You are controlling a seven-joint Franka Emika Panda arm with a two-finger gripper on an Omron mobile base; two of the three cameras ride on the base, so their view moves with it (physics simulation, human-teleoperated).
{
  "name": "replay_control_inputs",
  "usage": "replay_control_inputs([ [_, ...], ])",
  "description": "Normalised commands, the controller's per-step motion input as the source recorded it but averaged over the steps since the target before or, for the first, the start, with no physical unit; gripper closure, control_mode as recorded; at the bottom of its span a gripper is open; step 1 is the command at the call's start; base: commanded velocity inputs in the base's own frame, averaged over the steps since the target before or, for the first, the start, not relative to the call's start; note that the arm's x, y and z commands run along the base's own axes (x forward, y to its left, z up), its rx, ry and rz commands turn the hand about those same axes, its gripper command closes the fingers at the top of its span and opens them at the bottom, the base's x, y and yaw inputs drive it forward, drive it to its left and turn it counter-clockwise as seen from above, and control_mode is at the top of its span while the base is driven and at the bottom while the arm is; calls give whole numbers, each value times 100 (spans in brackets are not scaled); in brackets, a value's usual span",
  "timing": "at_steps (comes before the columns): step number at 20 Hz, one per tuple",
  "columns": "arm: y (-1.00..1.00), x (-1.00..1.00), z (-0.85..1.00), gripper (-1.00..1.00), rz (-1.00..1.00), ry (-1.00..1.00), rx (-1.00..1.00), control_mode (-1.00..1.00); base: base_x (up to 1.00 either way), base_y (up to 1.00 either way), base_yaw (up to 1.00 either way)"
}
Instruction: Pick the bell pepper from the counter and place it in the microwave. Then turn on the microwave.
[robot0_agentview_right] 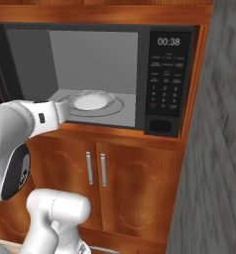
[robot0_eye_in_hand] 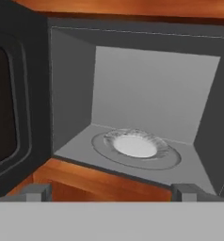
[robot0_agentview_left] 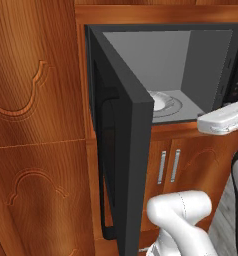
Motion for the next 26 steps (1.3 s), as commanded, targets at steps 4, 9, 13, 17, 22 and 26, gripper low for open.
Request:
replay_control_inputs([
  [4, -5, 27, -2, -100, -10, 2, 14, -100, 0, 0, 0],
  [9, -7, 22, -2, -100, -10, 0, 13, -100, 0, 0, 0],
  [13, -10, 21, -1, -100, -10, 0, 12, -100, 0, 0, 0],
  [17, -8, 13, 0, -100, -9, -1, 11, -100, 0, 0, 0],
  [22, -4, 2, 0, -100, -3, -5, 6, -100, 0, 0, 0],
  [26, -4, 0, 0, -100, -1, -8, 3, -100, 0, 0, 0],
])
